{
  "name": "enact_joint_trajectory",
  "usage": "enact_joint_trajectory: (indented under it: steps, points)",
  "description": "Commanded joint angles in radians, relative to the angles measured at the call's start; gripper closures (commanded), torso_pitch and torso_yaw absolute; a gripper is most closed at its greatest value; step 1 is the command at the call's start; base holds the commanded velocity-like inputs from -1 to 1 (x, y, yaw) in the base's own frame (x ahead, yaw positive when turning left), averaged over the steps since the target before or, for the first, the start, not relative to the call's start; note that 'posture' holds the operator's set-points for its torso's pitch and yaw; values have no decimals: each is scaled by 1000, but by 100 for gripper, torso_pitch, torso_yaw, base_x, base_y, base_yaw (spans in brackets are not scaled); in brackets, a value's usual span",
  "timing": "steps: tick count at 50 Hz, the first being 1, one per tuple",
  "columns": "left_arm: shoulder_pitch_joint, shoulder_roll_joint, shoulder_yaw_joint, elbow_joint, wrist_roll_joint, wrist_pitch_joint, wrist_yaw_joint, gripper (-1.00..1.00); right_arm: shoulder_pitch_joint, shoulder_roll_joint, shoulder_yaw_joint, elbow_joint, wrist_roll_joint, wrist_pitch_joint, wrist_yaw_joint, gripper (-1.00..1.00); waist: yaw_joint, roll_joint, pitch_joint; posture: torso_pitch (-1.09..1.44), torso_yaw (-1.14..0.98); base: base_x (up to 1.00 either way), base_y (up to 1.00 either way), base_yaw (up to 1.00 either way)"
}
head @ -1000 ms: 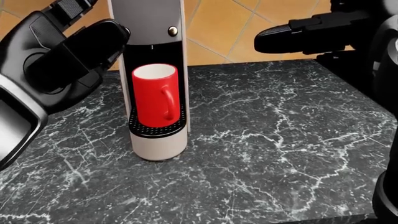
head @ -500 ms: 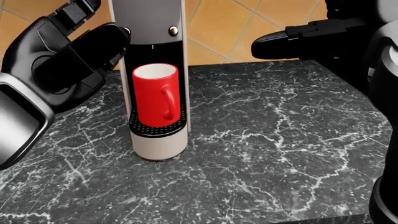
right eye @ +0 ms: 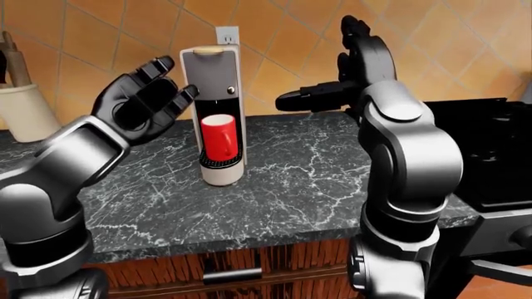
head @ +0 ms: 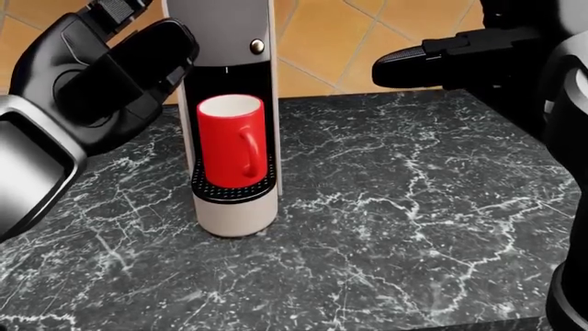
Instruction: Press the button on the coffee machine to serve coffee.
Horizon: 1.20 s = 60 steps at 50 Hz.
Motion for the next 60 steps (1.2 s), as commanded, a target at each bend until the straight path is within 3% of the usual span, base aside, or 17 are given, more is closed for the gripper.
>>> enact_joint_trajectory:
  steps: [1,60]
  points:
    - [-27,5,13,-6,21,-23,-27,-100,-31,-7,-6,-13,-2,-29,-3,-100,0,-2,-7,-45,0,0,0,0]
    - [-86,-25,20,163,152,-66,-160,-100,-1,2,-7,-20,9,-49,-15,-100,-1,-8,-10,-45,0,0,0,0]
